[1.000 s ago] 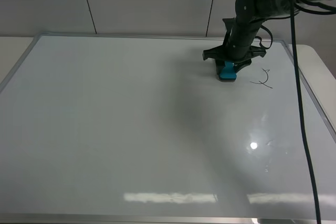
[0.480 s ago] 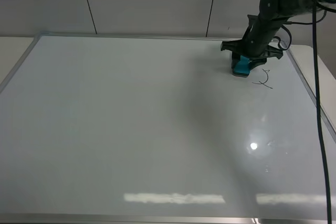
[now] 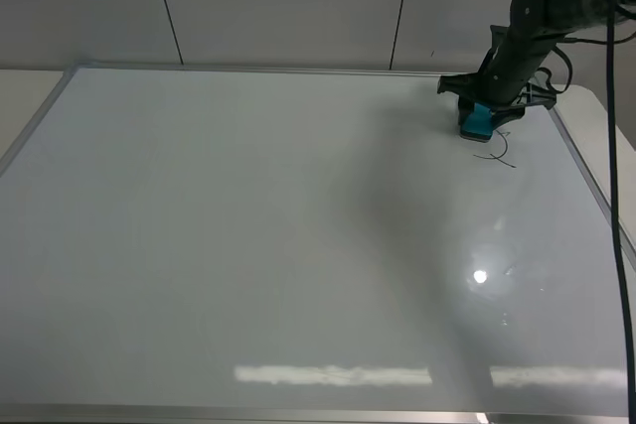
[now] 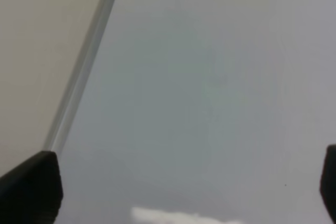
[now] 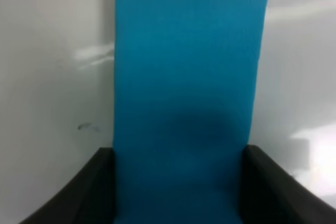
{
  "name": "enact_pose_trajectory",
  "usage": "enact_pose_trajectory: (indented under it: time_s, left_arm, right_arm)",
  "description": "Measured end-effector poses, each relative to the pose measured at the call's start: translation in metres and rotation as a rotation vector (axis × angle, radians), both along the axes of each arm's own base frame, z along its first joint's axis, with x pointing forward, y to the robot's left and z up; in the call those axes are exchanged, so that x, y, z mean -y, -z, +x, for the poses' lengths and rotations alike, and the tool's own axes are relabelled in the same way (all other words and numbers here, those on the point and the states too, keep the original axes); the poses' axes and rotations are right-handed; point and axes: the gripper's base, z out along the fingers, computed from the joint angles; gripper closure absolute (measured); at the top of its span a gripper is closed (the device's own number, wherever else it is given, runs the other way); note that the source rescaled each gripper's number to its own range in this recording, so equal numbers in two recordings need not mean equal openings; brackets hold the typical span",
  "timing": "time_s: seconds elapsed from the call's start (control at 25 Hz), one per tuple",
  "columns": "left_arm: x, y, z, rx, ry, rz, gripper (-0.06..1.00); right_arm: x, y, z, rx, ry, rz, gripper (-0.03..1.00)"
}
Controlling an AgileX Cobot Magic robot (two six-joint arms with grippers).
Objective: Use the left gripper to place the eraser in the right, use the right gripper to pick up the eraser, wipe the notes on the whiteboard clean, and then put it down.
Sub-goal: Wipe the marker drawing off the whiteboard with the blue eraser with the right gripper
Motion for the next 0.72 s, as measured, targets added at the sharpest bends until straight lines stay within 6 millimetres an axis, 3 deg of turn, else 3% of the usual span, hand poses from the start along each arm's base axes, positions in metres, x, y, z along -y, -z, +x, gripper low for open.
enact_pose_trajectory:
  time_s: [0.08,0.28,0.36,0.72]
  left_arm:
    - [0.0,0.0,0.0,0.0,0.0,0.0,-0.05]
    - [0.0,0.0,0.0,0.0,0.0,0.0,-0.05]
    - [0.0,0.0,0.0,0.0,0.0,0.0,-0.05]
    - [0.0,0.0,0.0,0.0,0.0,0.0,-0.05]
  right_arm:
    - [-0.012,0.0,0.0,0.016,-0.046,-0.022,0.97]
    - [-0.069,0.001,-0.004,0.096,-0.144,0.038,0.97]
    - [-0.082,0.001,-0.005,0.118,-0.157,0.064,0.97]
    - [-0.084,0.003,-0.009,0.077,-0.18,0.019,0.97]
